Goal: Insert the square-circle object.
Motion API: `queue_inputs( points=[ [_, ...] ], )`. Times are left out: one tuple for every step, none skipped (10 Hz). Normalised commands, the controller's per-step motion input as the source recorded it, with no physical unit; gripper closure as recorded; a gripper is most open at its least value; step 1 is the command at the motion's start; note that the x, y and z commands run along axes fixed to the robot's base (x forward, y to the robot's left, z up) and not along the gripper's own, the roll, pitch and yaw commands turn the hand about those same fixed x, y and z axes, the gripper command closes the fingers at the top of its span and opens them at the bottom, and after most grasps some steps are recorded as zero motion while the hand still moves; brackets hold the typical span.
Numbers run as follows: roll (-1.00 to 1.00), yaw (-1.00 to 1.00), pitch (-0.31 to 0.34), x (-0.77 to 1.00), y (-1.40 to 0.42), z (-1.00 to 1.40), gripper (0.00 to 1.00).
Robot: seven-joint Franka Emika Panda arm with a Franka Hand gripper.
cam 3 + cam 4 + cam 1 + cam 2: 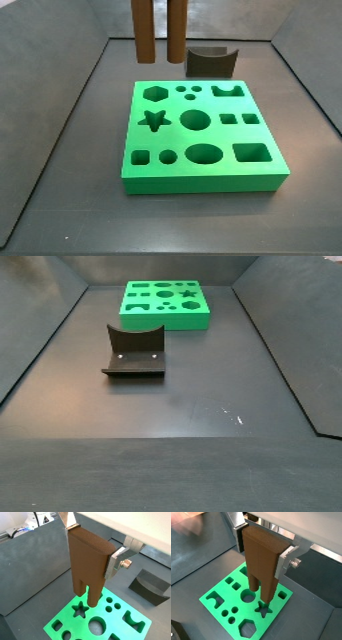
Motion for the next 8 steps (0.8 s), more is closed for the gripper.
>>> queue_inputs(
  points=[
    [0.09,0.0,-0.103,-0.37,-0.3,-1.0,1.0],
    [0.13,0.0,-0.019,-0.27,-0.4,-1.0,1.0],
    [0.16,0.0,-0.011,0.0,-0.55,-1.0,1.0],
    [0.14,0.0,0.0,0.33,-0.61,-0.98,1.0],
    [0.18,0.0,0.067,0.42,-0.59,-0.84,1.0],
    [0.23,0.04,0.114,0.47,-0.63,-0.7,1.0],
    [0.29,0.05,0.123,0.51,-0.57,-0.6,1.0],
    [0.31,0.05,0.14,0.51,-0.55,-0.54,1.0]
  ],
)
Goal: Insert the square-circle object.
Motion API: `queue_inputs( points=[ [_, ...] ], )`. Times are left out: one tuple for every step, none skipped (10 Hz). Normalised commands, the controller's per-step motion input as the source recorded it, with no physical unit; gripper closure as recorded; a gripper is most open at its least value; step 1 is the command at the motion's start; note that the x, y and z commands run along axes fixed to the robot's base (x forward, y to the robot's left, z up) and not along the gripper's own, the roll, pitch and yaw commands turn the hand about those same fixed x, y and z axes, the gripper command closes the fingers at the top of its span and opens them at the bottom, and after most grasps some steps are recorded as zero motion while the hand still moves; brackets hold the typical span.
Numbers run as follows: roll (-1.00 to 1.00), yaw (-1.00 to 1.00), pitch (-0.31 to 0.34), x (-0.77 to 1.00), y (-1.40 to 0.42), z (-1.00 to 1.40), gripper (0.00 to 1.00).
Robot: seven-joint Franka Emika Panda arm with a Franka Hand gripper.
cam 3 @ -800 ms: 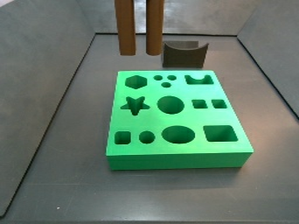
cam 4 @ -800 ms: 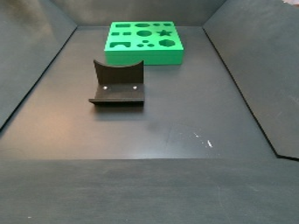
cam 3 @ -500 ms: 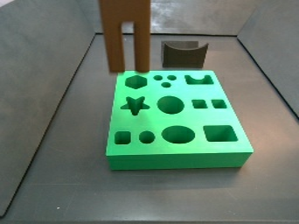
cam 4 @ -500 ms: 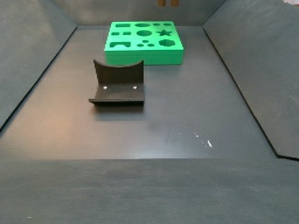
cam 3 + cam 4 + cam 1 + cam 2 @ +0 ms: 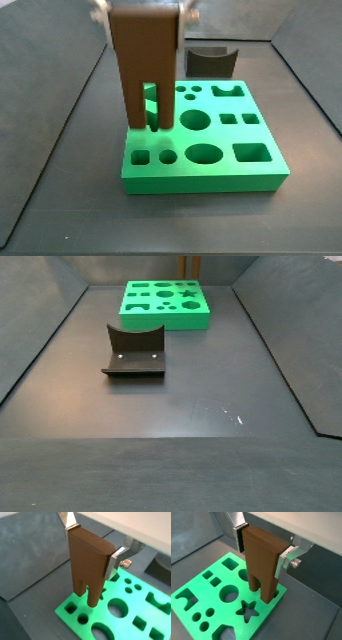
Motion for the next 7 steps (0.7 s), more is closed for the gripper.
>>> queue_inputs(
  points=[
    [0.32,0.06,0.17,0.49,-0.54,-0.51,1.0],
    [0.26,0.09,0.167,0.45,-0.56,-0.42,1.0],
    [0.21,0.13,0.149,0.28,-0.47,-0.24,1.0],
    [0.08,0.21,0.027,0.0,-0.34,-0.13,1.0],
    [0.0,0.25,0.0,-0.21,-0.18,-0.13,1.0],
    [-0.08,0.36,-0.073,-0.33,-0.1,-0.14,1.0],
    [-0.14,0.41,-0.119,-0.41,-0.02,-0.1,1.0]
  ],
)
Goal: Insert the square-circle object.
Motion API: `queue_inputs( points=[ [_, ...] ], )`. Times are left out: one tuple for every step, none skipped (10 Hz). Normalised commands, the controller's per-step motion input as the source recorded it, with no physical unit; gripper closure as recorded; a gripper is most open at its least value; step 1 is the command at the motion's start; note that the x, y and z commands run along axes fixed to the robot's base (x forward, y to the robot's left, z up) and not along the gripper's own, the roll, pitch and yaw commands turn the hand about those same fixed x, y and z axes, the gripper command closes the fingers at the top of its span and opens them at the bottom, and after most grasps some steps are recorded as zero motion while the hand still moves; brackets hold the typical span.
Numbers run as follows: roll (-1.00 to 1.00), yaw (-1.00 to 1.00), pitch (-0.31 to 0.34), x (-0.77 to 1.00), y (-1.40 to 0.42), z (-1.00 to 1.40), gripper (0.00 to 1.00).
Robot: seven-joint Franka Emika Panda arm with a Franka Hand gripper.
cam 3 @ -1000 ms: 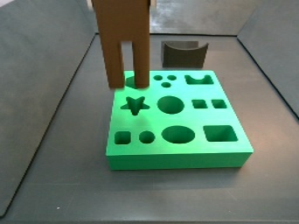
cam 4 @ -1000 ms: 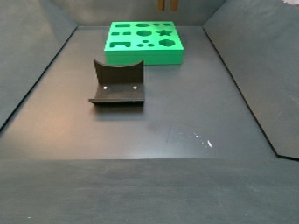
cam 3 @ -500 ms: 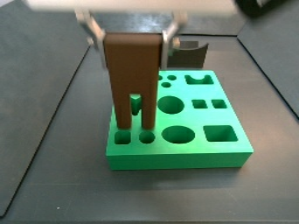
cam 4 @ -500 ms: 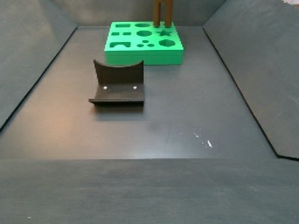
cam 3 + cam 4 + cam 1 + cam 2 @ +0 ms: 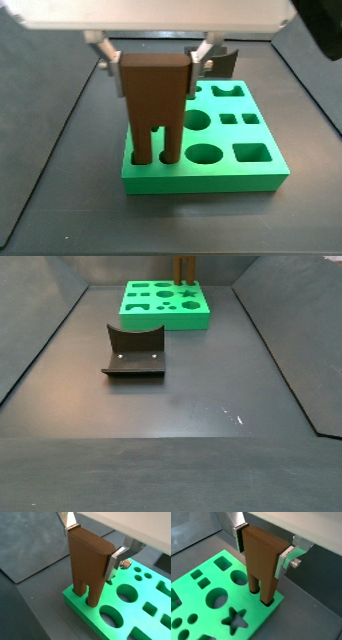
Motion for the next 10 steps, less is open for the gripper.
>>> queue_inputs(
  points=[
    [-0.14,0.4,-0.11,-0.36,0.0,-0.1,1.0],
    [0.0,0.14,-0.003,0.0,0.0,-0.23,1.0],
    [0.09,0.0,0.014,0.08,-0.04,-0.35,1.0],
    [0.15,-0.24,0.096,0.21,-0.11,-0.53,1.0],
    [0.11,-0.25,0.089,0.2,-0.1,-0.57,1.0],
    [0.05,-0.16,0.049,0.13,-0.06,-0.49,1.0],
    [0.01,-0.05,0.023,0.06,0.0,-0.35,1.0],
    [0.0,0.0,0.0,0.0,0.0,-0.18,1.0],
    [-0.02,0.0,-0.027,0.0,0.0,-0.01,1.0],
    [0.0,0.0,0.0,0.0,0.0,0.0,1.0]
  ],
)
